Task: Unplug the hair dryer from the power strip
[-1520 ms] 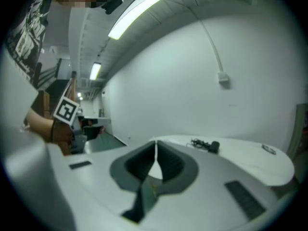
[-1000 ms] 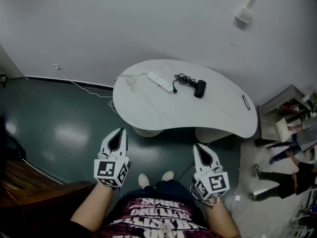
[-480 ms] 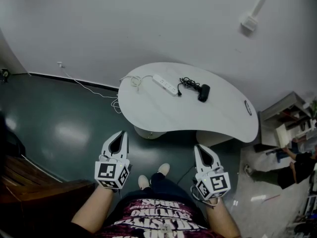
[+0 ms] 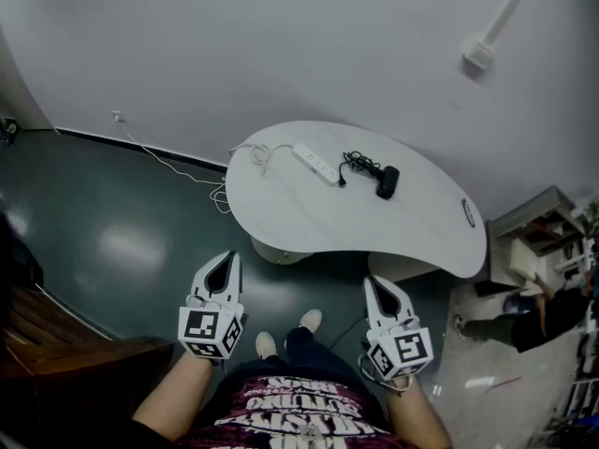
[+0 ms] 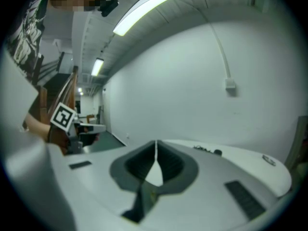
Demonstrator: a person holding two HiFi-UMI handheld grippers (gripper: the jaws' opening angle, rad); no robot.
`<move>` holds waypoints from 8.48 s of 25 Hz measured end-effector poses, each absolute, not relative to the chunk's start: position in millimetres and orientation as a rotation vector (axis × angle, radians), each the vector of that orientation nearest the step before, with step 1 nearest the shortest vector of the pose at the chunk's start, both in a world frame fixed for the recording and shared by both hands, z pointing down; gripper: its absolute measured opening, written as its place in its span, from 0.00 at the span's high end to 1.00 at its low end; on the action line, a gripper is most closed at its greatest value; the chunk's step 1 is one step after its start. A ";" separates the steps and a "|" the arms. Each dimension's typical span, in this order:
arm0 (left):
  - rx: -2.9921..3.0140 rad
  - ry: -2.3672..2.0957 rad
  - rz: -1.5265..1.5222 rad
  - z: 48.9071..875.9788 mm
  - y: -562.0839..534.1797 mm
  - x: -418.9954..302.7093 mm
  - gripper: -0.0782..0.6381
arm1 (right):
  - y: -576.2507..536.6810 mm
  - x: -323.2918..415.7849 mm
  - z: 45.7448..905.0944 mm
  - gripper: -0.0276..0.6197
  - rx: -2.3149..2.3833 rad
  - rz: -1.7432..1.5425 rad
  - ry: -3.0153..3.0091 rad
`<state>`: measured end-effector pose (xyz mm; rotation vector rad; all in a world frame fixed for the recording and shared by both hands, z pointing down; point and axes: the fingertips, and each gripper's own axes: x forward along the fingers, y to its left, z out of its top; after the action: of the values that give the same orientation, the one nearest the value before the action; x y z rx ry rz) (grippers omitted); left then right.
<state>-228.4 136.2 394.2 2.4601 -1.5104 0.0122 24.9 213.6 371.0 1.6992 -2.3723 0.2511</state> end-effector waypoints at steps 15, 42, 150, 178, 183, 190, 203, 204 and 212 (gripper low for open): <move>2.472 -1.519 0.097 397.7 100.1 -206.9 0.87 | 183.1 48.7 387.0 0.90 1.722 0.320 -2.392; 2.449 -1.672 0.160 379.2 -36.6 -99.1 0.87 | 35.8 152.6 403.3 0.90 1.553 0.385 -2.523; 2.564 -0.707 0.929 671.7 -223.8 63.0 0.87 | -202.0 72.0 634.5 0.79 1.301 0.384 -2.385; 2.562 -0.745 0.899 671.9 -224.8 60.8 0.87 | -199.3 64.1 635.5 0.76 1.246 0.200 -2.397; 2.524 -0.718 0.783 661.0 -229.5 60.2 0.87 | -203.1 62.0 633.4 0.76 1.270 0.204 -2.432; 2.535 -0.692 0.823 663.2 -227.7 60.6 0.87 | -189.2 66.3 642.9 0.73 1.232 0.200 -2.430; 2.541 -0.661 0.855 667.3 -225.1 61.7 0.87 | -180.7 95.1 623.1 0.67 1.115 0.672 -2.360; 2.540 -0.661 0.854 666.4 -225.5 62.0 0.87 | -182.9 94.8 623.0 0.67 1.090 0.692 -2.346; 2.524 -0.667 0.816 666.6 -226.6 62.5 0.87 | -197.0 68.9 648.4 0.72 0.815 1.022 -2.124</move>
<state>62.5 -226.6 666.6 2.5245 -0.6674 0.8165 68.9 -197.0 648.4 0.8150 -2.1245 1.0223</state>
